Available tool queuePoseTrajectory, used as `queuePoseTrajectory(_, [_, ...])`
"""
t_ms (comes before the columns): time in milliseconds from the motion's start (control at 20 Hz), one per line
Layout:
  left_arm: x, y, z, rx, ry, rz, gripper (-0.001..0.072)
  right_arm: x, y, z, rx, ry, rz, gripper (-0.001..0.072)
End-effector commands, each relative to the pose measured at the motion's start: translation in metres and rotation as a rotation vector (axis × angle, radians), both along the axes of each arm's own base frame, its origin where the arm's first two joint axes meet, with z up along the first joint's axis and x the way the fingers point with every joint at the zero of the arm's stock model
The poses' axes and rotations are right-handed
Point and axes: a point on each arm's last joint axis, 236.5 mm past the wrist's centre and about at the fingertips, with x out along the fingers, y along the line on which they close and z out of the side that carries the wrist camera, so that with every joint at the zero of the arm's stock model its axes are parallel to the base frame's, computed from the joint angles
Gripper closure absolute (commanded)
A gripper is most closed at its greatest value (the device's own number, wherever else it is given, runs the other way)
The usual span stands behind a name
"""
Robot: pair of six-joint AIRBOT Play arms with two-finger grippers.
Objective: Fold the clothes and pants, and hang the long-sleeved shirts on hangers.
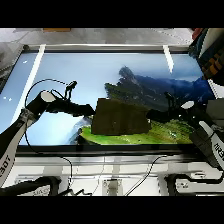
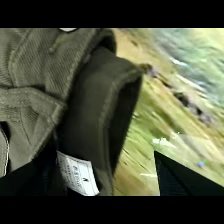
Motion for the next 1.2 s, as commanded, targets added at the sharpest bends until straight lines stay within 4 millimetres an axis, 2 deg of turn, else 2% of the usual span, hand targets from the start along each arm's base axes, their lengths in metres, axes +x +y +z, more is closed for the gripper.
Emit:
queuePoseTrajectory(0, [-0.005,-0.001,0.0,-0.002,0.015,-0.013,0.0041,0.011,-0.007,-0.003,-0.065,-0.036,0.008,0.0033])
queuePoseTrajectory(100, [-0.005,-0.001,0.0,-0.003,0.017,-0.014,0.0042,0.031,-0.037,0.013,-0.163,-0.084,0.015,0.0063])
queuePoseTrajectory(150, [-0.005,-0.001,0.0,-0.003,0.017,-0.014,0.0042,0.041,-0.053,0.026,-0.2,-0.095,-0.015,0.022])
queuePoseTrajectory(200, [-0.005,-0.001,0.0,-0.003,0.017,-0.015,0.0042,0.05,-0.069,0.042,-0.232,-0.114,-0.018,0.0476])
queuePoseTrajectory(250, [-0.006,-0.001,0.0,-0.003,0.021,-0.017,0.0042,0.055,-0.081,0.057,-0.251,-0.129,-0.015,0.0673])
queuePoseTrajectory(350, [-0.008,-0.001,0.0,-0.004,0.027,-0.022,0.0042,0.058,-0.098,0.078,-0.247,-0.131,-0.028,0.0683])
queuePoseTrajectory(450, [-0.008,-0.001,0.0,-0.005,0.027,-0.023,0.0042,0.042,-0.108,0.077,-0.207,-0.081,-0.011,0.0684])
queuePoseTrajectory(500, [-0.008,-0.001,0.0,-0.005,0.027,-0.023,0.0042,0.025,-0.101,0.071,-0.145,-0.037,0.036,0.0684])
queuePoseTrajectory(550, [-0.008,-0.001,0.0,-0.005,0.027,-0.023,0.0042,0.004,-0.083,0.063,-0.037,0.019,0.076,0.0684])
queuePoseTrajectory(650, [-0.008,-0.001,0.0,-0.005,0.027,-0.023,0.0042,-0.022,-0.038,0.049,0.191,0.061,0.088,0.0678])
queuePoseTrajectory(700, [-0.008,-0.001,0.0,-0.005,0.027,-0.023,0.0042,-0.026,-0.018,0.044,0.283,0.063,0.045,0.0443])
queuePoseTrajectory(750, [-0.008,-0.001,0.0,-0.005,0.027,-0.023,0.0042,-0.023,-0.006,0.039,0.335,0.054,-0.013,0.0042])
queuePoseTrajectory(800, [-0.008,-0.001,0.0,-0.005,0.027,-0.023,0.0042,-0.019,0.0,0.033,0.347,0.05,-0.052,0.0006])
queuePoseTrajectory(1050, [-0.008,-0.001,0.0,-0.004,0.028,-0.023,0.0042,0.003,0.011,0.008,0.217,0.032,-0.131,0.0017])
queuePoseTrajectory(1150, [-0.008,-0.001,0.0,-0.004,0.028,-0.023,0.0042,-0.001,0.023,-0.001,0.205,0.06,-0.111,0.0033])
